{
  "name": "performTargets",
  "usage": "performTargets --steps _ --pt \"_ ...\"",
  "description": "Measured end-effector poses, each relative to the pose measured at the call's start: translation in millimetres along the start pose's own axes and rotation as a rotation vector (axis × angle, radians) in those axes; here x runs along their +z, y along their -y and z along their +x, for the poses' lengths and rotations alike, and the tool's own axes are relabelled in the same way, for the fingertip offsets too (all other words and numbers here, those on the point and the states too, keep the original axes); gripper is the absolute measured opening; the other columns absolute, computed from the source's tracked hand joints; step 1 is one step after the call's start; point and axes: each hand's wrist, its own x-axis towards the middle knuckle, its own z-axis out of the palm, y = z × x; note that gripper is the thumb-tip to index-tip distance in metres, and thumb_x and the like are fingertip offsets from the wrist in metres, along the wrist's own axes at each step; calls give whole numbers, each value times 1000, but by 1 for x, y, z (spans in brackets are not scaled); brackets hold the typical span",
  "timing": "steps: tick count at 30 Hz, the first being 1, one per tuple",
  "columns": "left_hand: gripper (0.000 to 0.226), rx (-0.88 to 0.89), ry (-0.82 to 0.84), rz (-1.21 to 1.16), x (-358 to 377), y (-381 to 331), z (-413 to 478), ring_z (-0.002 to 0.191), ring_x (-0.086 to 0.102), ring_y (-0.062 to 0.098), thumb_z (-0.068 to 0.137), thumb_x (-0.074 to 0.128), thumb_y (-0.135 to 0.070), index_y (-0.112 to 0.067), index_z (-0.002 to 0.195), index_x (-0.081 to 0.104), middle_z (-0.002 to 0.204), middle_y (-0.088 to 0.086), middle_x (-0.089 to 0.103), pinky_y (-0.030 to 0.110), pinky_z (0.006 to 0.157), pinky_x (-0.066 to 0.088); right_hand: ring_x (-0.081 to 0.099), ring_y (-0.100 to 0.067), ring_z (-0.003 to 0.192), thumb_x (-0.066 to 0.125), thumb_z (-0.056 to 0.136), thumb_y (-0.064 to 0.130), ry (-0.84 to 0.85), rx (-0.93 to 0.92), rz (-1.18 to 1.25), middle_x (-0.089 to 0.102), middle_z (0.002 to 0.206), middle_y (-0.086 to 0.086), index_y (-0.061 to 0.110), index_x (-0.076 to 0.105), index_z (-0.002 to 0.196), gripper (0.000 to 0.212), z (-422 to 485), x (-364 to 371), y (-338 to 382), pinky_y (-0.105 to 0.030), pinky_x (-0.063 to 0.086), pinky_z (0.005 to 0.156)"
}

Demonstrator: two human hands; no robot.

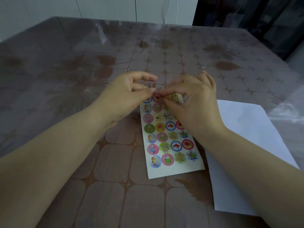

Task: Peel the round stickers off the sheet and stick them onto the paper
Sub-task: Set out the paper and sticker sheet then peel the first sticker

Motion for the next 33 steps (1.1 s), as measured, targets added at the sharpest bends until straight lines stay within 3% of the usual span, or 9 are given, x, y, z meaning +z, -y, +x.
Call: performTargets --steps 4,8,10,12,15,18,22,27,33 --pt "25 51 -20 43 1 1 0 74 65 8 87 61 -10 -24 107 62 75 12 73 26 84 49 56 -18 87 73 72 26 5 25 20 66 81 14 32 72 79 9 0 0 2 -26 21 98" --pt "25 88 -21 68 2 0 -2 72 61 7 87 61 -10 -26 107 62 76 19 72 20 81 47 52 -16 88 73 72 26 12 65 41 57 79 18 34 69 77 11 -1 0 1 -20 19 93" --pt "27 104 -24 68 1 -1 -3 70 60 8 86 63 -13 -26 108 61 74 18 71 14 76 46 53 -16 89 74 72 30 -3 82 52 60 80 18 39 64 76 14 0 0 2 -25 23 93" --pt "29 120 -27 72 2 -4 -4 69 61 4 87 62 -10 -24 113 60 75 5 73 10 71 45 55 -17 88 72 73 37 -17 95 67 63 81 15 41 61 76 12 1 -1 3 -31 26 95" --pt "34 166 -23 114 4 -8 -6 71 64 4 88 61 -7 -24 117 56 82 -15 71 19 71 48 56 -18 89 73 73 39 -15 123 119 64 82 14 42 61 76 12 1 -2 2 -40 30 98" --pt "37 185 -27 136 5 -8 -7 74 65 6 86 63 -9 -27 117 55 83 -16 71 25 73 49 54 -17 89 74 73 35 -28 119 113 63 81 16 43 61 76 16 0 -2 3 -39 29 99" --pt "39 185 -36 132 5 -7 -6 73 65 -2 79 60 -22 -28 117 56 81 -19 72 20 74 49 55 -16 89 73 73 33 -52 106 92 61 80 16 39 64 77 12 -1 -1 4 -29 22 96" --pt "32 159 -66 60 4 -7 -5 77 65 5 86 63 -9 -23 114 58 75 -15 71 18 76 49 53 -15 84 72 73 30 -73 56 63 56 78 19 33 68 75 5 -1 -1 4 -24 18 94" --pt "31 141 -52 10 5 -8 -6 73 64 3 86 62 -6 -21 114 59 72 -8 72 12 73 47 51 -10 83 73 72 33 -50 99 66 57 81 16 38 57 76 17 -1 -1 4 -30 24 94"
